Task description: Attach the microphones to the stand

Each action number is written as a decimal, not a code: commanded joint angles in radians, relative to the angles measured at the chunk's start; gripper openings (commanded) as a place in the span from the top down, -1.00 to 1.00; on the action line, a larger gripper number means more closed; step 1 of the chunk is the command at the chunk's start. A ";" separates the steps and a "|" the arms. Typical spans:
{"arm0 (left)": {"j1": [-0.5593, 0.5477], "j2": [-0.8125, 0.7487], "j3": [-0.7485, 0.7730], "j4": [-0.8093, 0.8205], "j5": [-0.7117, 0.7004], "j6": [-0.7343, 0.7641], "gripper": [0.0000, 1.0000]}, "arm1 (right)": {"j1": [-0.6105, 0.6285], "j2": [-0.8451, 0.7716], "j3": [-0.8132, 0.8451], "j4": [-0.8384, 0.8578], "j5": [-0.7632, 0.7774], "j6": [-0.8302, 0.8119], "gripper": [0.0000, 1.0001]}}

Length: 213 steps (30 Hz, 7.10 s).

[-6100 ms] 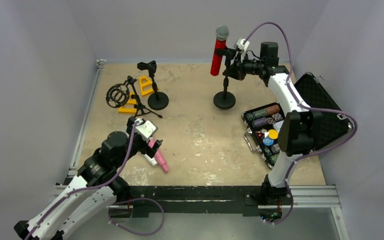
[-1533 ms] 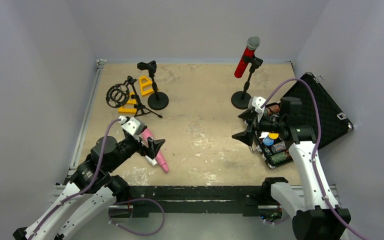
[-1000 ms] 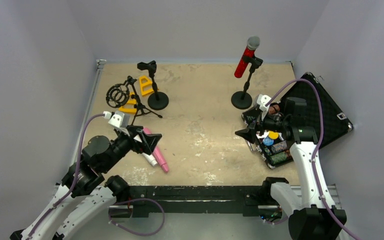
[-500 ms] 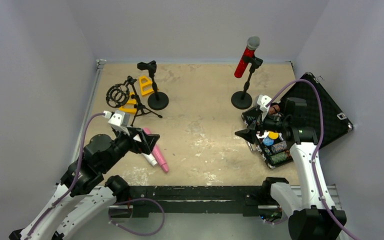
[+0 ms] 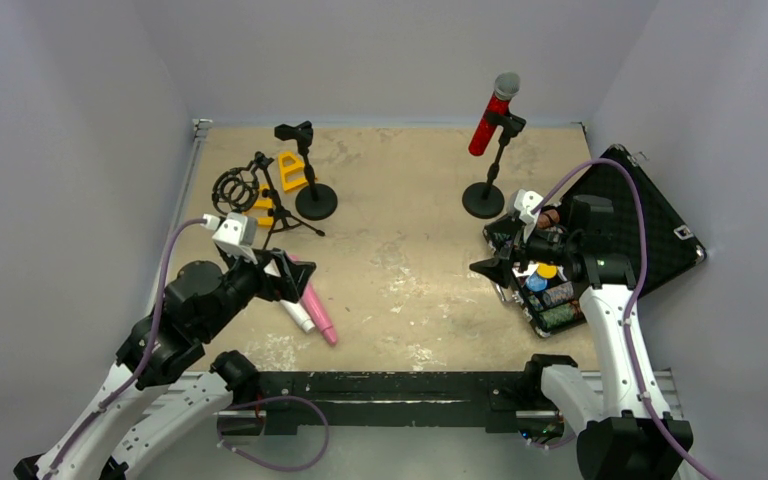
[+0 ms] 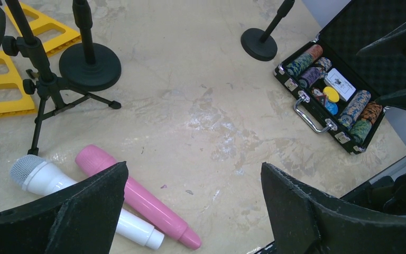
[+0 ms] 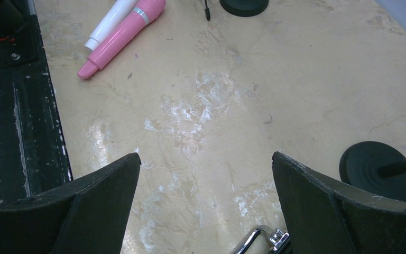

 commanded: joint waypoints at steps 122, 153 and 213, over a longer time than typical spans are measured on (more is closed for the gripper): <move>0.016 0.257 0.225 -0.176 -0.369 0.045 -0.99 | -0.004 0.020 -0.004 0.025 -0.023 0.009 -0.97; 0.651 0.696 0.746 -0.186 0.301 0.343 -0.93 | -0.004 0.003 -0.002 0.017 -0.049 0.004 -0.97; 0.720 1.381 1.213 -0.232 0.934 0.948 -0.10 | -0.005 0.013 -0.006 0.003 -0.093 -0.005 -0.97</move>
